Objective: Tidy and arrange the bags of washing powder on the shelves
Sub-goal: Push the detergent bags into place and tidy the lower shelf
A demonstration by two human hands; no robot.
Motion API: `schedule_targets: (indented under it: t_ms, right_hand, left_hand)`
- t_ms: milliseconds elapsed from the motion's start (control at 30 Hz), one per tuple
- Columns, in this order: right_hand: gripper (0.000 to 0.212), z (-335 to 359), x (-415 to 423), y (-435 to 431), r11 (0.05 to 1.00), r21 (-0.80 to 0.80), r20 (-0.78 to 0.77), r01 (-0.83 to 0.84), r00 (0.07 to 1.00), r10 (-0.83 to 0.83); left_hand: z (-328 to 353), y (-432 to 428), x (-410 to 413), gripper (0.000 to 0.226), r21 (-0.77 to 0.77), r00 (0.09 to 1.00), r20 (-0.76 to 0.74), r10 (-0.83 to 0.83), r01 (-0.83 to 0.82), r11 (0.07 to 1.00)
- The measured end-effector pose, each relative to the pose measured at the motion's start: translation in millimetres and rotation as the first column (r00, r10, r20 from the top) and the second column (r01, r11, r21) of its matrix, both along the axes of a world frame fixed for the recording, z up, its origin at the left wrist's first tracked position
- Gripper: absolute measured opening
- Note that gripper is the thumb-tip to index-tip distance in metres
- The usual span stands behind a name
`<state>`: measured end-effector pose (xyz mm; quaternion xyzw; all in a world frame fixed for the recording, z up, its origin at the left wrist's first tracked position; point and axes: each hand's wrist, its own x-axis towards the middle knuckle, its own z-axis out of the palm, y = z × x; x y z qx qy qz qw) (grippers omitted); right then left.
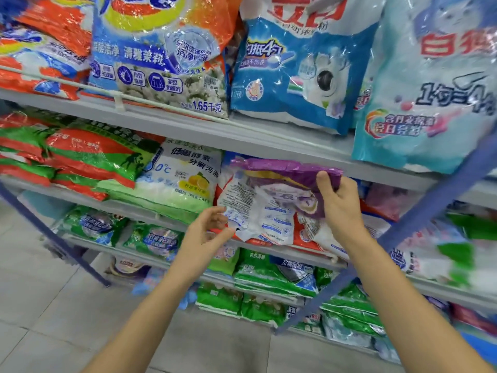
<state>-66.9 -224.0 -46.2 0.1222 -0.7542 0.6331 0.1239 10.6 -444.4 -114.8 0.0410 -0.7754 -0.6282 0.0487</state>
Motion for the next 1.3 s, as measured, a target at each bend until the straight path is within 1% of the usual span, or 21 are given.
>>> schedule_targets:
  t_ms: [100, 167, 200, 267, 300, 367, 433, 533, 600, 633, 700, 733, 800, 833, 867, 933, 967, 1000, 1033, 1167, 1300]
  right_hand:
    - [0.042, 8.2, 8.2, 14.0, 0.972, -0.14, 0.167, 0.19, 0.972, -0.166]
    - [0.041, 13.5, 13.8, 24.2, 0.918, -0.335, 0.301, 0.212, 0.947, -0.109]
    - [0.042, 17.1, 17.7, 31.0, 0.891, -0.394, 0.355, 0.228, 0.931, -0.081]
    - [0.057, 25.2, 26.2, 47.0, 0.849, -0.448, 0.432, 0.28, 0.899, -0.069]
    - [0.058, 29.3, 30.5, 57.4, 0.827, -0.479, 0.437, 0.294, 0.897, -0.066]
    - [0.049, 35.9, 39.4, 83.8, 0.789, -0.537, 0.418, 0.298, 0.907, -0.058]
    - [0.048, 41.2, 53.8, 114.2, 0.768, -0.576, 0.394, 0.281, 0.918, -0.04]
    - [0.058, 46.3, 79.9, 169.1, 0.781, -0.59, 0.317, 0.205, 0.948, -0.01]
    - [0.038, 51.9, 100.4, 211.6, 0.83, -0.533, 0.244, 0.166, 0.969, -0.038]
    - [0.027, 56.1, 111.4, 233.7, 0.87, -0.465, 0.204, 0.162, 0.976, -0.073]
    - [0.016, 67.2, 135.7, 275.0, 0.954, -0.223, 0.112, 0.198, 0.978, -0.177]
    - [0.012, 72.6, 148.0, 294.6, 0.968, -0.08, 0.058, 0.236, 0.971, -0.232]
    - [0.009, 83.8, 170.6, 331.0, 0.941, 0.163, -0.053, 0.297, 0.955, -0.293]
    - [0.012, 88.0, 179.6, 347.9, 0.897, 0.283, -0.101, 0.34, 0.94, -0.325]
    - [0.012, 91.0, 187.7, 363.3, 0.822, 0.413, -0.154, 0.392, 0.92, -0.362]
    - [0.008, 96.0, 204.3, 388.2, 0.595, 0.634, -0.282, 0.494, 0.864, -0.417]
    - [0.012, 97.7, 212.3, 398.2, 0.496, 0.685, -0.334, 0.534, 0.835, -0.437]
    - [0.016, 98.8, 219.5, 407.5, 0.445, 0.699, -0.366, 0.56, 0.814, -0.45]
    - [0.019, 100.2, 226.1, 416.1, 0.426, 0.689, -0.395, 0.586, 0.797, -0.456]
    - [0.017, 114.0, 245.7, 455.3, 0.471, 0.554, -0.467, 0.687, 0.724, -0.507]
    - [0.027, 130.7, 253.9, 502.9, 0.523, 0.525, -0.378, 0.672, 0.734, -0.564]
  left_hand:
    - [-1.6, 30.6, -15.2, 0.078, -0.047, 0.993, 0.037, -0.115, 0.117, 0.992]
    - [-0.7, 48.0, -20.8, 0.094, 0.019, 0.983, 0.029, -0.179, 0.178, 0.984]
    - [-0.1, 55.8, -22.6, 0.094, 0.057, 0.978, 0.025, -0.207, 0.205, 0.977]
    - [1.2, 70.7, -25.0, 0.074, 0.104, 0.965, 0.022, -0.261, 0.257, 0.961]
    - [2.0, 79.4, -25.1, 0.056, 0.118, 0.958, 0.014, -0.286, 0.283, 0.952]
    - [4.9, 101.3, -23.8, 0.024, 0.132, 0.946, -0.009, -0.323, 0.321, 0.938]
    - [10.6, 128.6, -19.4, 0.017, 0.13, 0.938, -0.044, -0.345, 0.348, 0.929]
    - [25.7, 174.2, -5.4, 0.013, 0.196, 0.918, -0.11, -0.381, 0.396, 0.897]
    - [35.9, 203.9, 5.8, 0.015, 0.212, 0.894, -0.14, -0.426, 0.448, 0.869]
    - [39.9, 218.6, 11.0, 0.019, 0.213, 0.879, -0.149, -0.452, 0.475, 0.854]
    - [44.8, 249.5, 20.6, 0.023, 0.209, 0.855, -0.14, -0.5, 0.519, 0.829]
    - [46.4, 265.8, 26.4, 0.024, 0.206, 0.845, -0.135, -0.518, 0.535, 0.819]
    - [48.7, 300.7, 39.3, 0.025, 0.191, 0.827, -0.125, -0.548, 0.562, 0.805]
    - [49.6, 318.7, 46.2, 0.024, 0.192, 0.816, -0.123, -0.564, 0.577, 0.794]
    - [50.7, 336.8, 53.4, 0.023, 0.202, 0.804, -0.123, -0.581, 0.594, 0.779]
    - [52.5, 372.6, 67.6, 0.021, 0.22, 0.788, -0.136, -0.601, 0.615, 0.757]
    - [53.7, 389.7, 74.1, 0.022, 0.227, 0.782, -0.148, -0.605, 0.622, 0.749]
    - [55.6, 406.4, 80.0, 0.023, 0.238, 0.776, -0.159, -0.611, 0.631, 0.739]
    - [57.6, 422.7, 85.6, 0.024, 0.254, 0.767, -0.167, -0.62, 0.641, 0.725]
    - [65.3, 481.0, 97.4, 0.027, 0.295, 0.733, -0.185, -0.655, 0.677, 0.674]
    - [72.2, 529.8, 94.8, 0.022, 0.263, 0.688, -0.224, -0.69, 0.725, 0.637]
